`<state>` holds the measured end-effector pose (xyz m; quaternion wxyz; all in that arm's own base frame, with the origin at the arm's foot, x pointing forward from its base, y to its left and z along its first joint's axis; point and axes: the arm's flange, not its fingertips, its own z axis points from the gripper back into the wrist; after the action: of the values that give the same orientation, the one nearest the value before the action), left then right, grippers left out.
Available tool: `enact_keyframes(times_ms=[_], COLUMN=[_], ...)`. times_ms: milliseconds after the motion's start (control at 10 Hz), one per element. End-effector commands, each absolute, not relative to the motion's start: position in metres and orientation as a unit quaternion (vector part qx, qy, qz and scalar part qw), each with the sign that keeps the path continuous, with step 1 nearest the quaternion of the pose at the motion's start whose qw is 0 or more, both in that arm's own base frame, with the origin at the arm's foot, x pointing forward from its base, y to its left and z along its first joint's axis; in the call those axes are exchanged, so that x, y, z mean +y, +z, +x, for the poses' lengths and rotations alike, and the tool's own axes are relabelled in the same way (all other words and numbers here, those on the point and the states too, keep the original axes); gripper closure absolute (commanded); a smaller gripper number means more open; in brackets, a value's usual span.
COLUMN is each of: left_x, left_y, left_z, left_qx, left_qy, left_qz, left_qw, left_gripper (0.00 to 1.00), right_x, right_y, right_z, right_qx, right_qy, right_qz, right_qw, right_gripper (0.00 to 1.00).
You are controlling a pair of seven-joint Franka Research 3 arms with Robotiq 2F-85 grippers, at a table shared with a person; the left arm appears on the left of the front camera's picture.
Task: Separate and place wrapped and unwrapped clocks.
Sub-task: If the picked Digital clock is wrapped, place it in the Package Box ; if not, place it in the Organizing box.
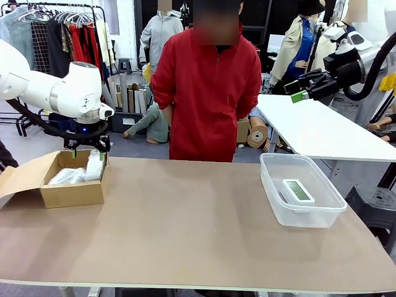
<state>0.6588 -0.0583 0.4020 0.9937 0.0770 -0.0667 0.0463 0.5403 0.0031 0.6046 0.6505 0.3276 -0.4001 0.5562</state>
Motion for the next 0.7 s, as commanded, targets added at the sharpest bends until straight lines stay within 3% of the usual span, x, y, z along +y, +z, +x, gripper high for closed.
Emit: enact_keyframes(times_ms=[0, 600], left_x=[-0.0541, -0.0545], left_y=[0.4087, 0.4158], left_z=[0.6557, 0.6491], left_qx=[-0.073, -0.077], left_qy=[0.042, 0.020], left_qz=[0.075, 0.060], left_qw=[0.994, 0.995], left_gripper=[0.00, 0.00], right_x=[0.0029, 0.0029], right_y=[0.6063, 0.6063], right_z=[0.5392, 0.5392], right_qx=[-0.403, -0.403], right_qy=[0.563, 0.563], right_qz=[0.327, 0.327], right_qw=[0.644, 0.644], right_gripper=[0.00, 0.00])
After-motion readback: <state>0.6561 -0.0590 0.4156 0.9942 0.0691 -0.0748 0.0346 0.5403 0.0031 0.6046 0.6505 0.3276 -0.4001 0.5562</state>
